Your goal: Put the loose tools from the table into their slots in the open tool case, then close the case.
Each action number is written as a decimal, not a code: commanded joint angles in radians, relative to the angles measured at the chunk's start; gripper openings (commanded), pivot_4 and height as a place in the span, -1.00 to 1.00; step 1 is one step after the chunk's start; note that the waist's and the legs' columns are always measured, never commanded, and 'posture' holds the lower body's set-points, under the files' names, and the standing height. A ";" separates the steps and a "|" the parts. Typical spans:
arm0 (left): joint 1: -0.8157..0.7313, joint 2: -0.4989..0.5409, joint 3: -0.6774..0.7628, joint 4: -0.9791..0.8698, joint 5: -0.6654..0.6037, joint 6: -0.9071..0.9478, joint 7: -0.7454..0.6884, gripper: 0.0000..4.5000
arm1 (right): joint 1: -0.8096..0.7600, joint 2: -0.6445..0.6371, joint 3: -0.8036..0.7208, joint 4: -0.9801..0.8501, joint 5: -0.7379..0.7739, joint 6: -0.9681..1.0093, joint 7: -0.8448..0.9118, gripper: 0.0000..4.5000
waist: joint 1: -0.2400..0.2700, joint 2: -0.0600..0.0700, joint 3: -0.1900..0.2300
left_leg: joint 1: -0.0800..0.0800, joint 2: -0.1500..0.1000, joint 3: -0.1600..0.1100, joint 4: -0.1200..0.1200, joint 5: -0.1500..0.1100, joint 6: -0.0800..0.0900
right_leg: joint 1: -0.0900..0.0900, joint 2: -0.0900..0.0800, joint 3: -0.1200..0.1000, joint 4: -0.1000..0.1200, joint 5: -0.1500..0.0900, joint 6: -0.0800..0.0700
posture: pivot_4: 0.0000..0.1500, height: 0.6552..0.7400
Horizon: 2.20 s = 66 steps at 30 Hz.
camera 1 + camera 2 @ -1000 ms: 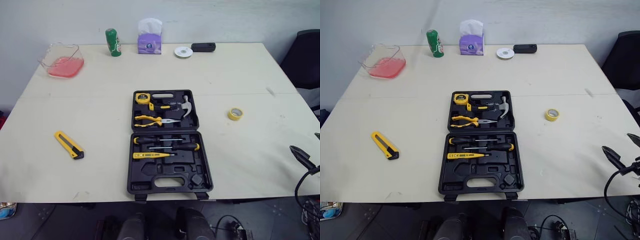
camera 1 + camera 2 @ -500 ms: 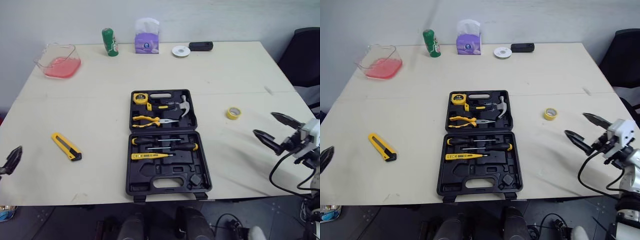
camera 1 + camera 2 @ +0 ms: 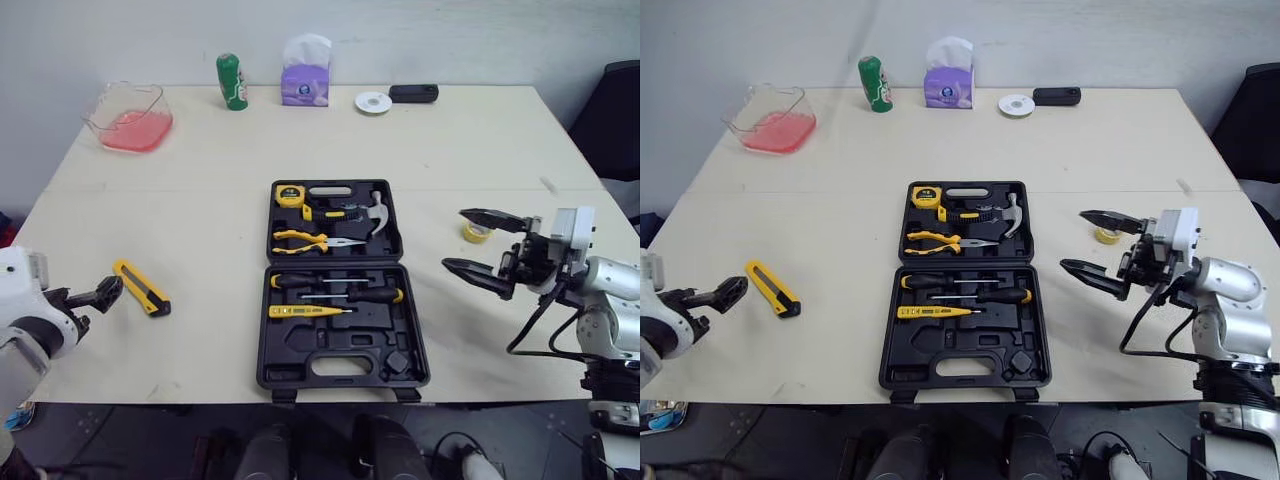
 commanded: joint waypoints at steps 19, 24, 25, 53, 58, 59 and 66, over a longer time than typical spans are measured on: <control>-0.097 -0.137 -0.266 0.073 0.312 0.025 0.078 0.99 | -0.014 0.041 0.070 -0.331 0.109 0.161 0.009 1.00 | 0.013 -0.003 0.001 | 0.001 0.001 0.000 0.000 0.001 -0.003 | 0.000 0.003 0.001 0.001 0.000 0.000 | 1.00 1.00; -0.119 -0.163 -0.285 0.145 0.382 -0.009 0.047 0.99 | -0.004 0.047 0.062 -0.343 0.111 0.166 -0.001 1.00 | 0.020 -0.003 0.001 | 0.001 0.001 0.000 0.000 0.002 -0.003 | 0.000 0.003 0.001 0.001 0.000 0.000 | 1.00 1.00; -0.120 -0.160 -0.296 0.155 0.392 -0.018 0.039 0.99 | -0.003 0.048 0.060 -0.342 0.113 0.168 -0.005 1.00 | 0.021 -0.003 0.001 | 0.001 0.001 0.000 0.000 0.002 -0.003 | 0.000 0.002 0.001 0.001 0.000 0.000 | 1.00 1.00; -0.046 -0.076 -0.326 0.107 0.381 -0.435 -0.385 -0.43 | 0.110 -0.005 0.009 -0.322 0.061 0.070 0.024 1.00 | 0.022 -0.005 0.002 | 0.000 0.002 0.001 -0.001 0.002 -0.003 | -0.002 0.001 0.000 0.001 0.000 0.000 | 1.00 1.00; 0.005 0.060 -0.417 0.091 0.328 -0.641 -0.624 -0.43 | 0.170 -0.041 -0.028 -0.333 0.055 0.062 0.018 1.00 | 0.022 -0.005 0.002 | -0.001 0.001 0.000 -0.001 0.001 -0.001 | -0.001 -0.001 0.000 -0.002 0.000 0.000 | 1.00 1.00; 0.009 0.085 -0.440 0.095 0.319 -0.692 -0.680 -0.43 | 0.185 -0.047 -0.036 -0.340 0.056 0.062 0.013 1.00 | 0.022 -0.005 0.002 | -0.001 0.001 0.000 -0.001 0.001 -0.001 | -0.001 -0.001 0.000 -0.002 0.000 0.000 | 1.00 1.00; -0.083 0.173 -0.583 0.128 0.259 -0.897 -0.919 -0.43 | 0.270 -0.078 -0.086 -0.373 0.053 0.052 -0.013 1.00 | 0.022 -0.004 0.002 | 0.000 0.001 0.000 -0.001 0.001 -0.001 | -0.001 -0.001 0.000 -0.004 0.000 0.000 | 1.00 1.00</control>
